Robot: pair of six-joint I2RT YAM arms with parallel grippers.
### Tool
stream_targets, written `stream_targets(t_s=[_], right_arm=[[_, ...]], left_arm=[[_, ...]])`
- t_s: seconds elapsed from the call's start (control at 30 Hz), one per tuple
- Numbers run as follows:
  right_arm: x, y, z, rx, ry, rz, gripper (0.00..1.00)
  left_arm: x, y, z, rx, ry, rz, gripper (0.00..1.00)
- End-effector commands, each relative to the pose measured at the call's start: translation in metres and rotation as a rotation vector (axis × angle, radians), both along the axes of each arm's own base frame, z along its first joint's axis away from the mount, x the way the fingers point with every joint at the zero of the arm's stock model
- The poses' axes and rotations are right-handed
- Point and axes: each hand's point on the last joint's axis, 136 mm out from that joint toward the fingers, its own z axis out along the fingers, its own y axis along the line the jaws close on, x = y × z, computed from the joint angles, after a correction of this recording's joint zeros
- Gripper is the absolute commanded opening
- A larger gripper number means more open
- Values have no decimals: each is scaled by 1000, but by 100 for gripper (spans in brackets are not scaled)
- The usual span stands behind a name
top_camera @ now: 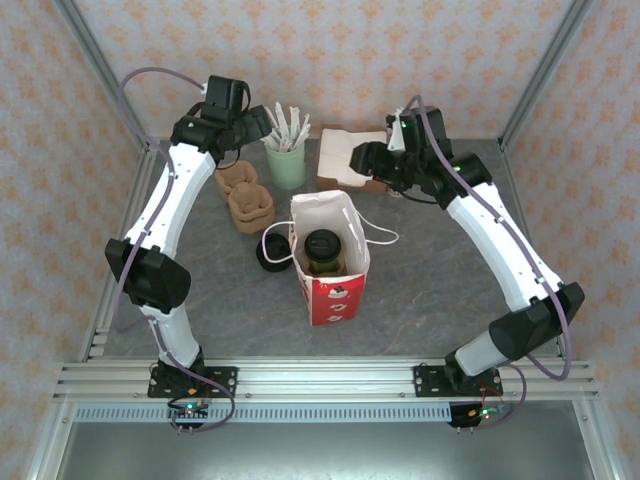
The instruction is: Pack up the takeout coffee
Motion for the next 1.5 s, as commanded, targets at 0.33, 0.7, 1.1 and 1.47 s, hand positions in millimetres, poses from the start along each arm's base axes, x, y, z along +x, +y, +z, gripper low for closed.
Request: stream_targets(t_s=[0.33,0.7,1.1,1.47], right_arm=[[-29,-19,-10,-26,71,-58,50],[-47,-44,-7,-39,32,-142,50],[-49,-50,-3,-54,-1,-146,49],[-48,-61,4,-77,-48,-186,49]], left_arm=[[-31,-6,-20,-31,74,30,77],[-1,-20,-42,-84,105,42,70],[39,-25,-70,-65,134,75,58],[48,-20,-87,-30,143,101,40]])
